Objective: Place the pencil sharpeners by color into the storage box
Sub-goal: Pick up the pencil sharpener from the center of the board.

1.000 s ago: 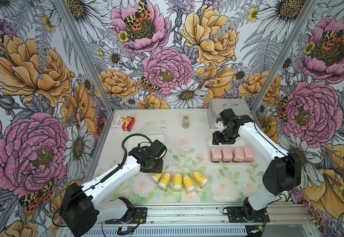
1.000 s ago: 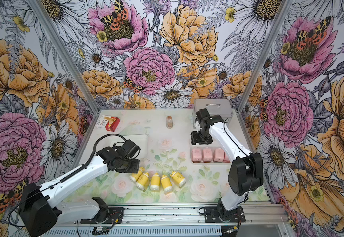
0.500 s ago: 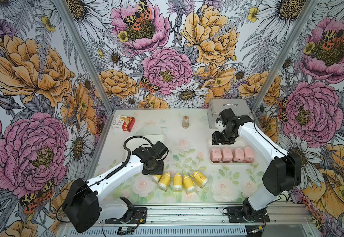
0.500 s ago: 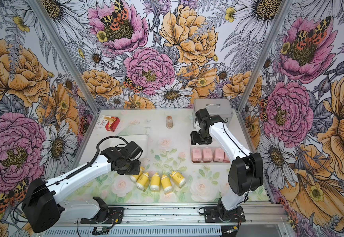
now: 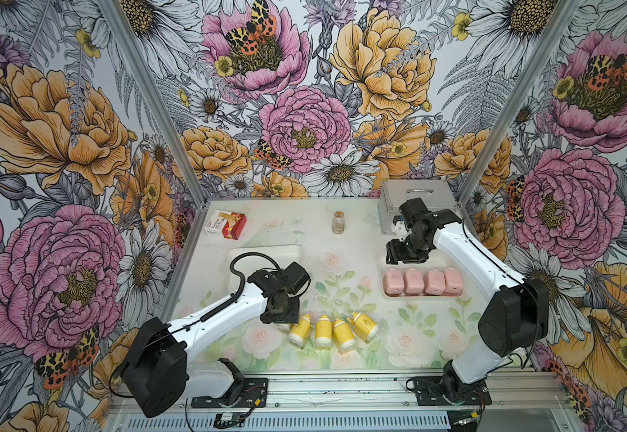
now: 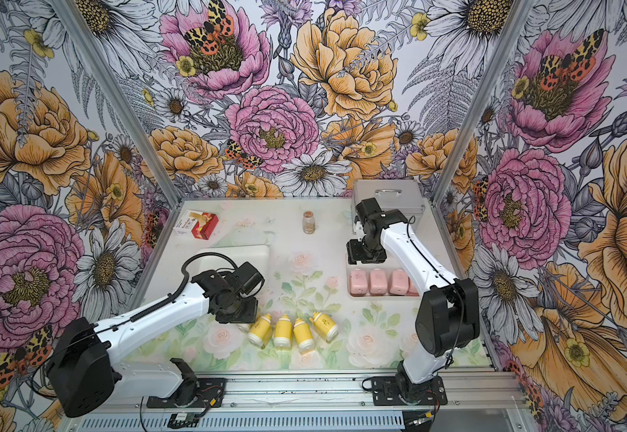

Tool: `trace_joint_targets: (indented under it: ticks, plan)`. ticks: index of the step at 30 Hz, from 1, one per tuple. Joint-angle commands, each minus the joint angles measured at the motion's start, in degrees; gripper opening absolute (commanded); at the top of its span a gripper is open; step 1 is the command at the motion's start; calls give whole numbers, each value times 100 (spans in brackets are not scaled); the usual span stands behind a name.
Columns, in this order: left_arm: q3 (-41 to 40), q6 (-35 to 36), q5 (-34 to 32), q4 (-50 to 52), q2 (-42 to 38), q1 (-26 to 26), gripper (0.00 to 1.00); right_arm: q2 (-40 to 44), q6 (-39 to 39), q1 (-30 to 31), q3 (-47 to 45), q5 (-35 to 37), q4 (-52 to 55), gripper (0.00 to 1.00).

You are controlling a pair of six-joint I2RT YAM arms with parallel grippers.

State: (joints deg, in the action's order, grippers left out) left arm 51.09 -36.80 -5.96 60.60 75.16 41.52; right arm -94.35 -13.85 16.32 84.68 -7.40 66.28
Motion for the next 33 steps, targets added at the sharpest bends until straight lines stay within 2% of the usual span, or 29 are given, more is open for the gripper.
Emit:
trace_joint_targets:
  ticks: [1,16,27,33]
  plan:
    - [-47,-117,-50,-4,113,57,59,-91,66,32,127,-27,-133,64]
    - [-11,-115,-173,-22,338,-19,52,-113,62,42,188,-51,-132,64]
    - [-32,-81,-1,25,-74,-376,46,-122,59,54,259,-49,-133,64]
    - [291,-55,1,325,-174,-420,46,-94,58,50,277,-25,-124,64]
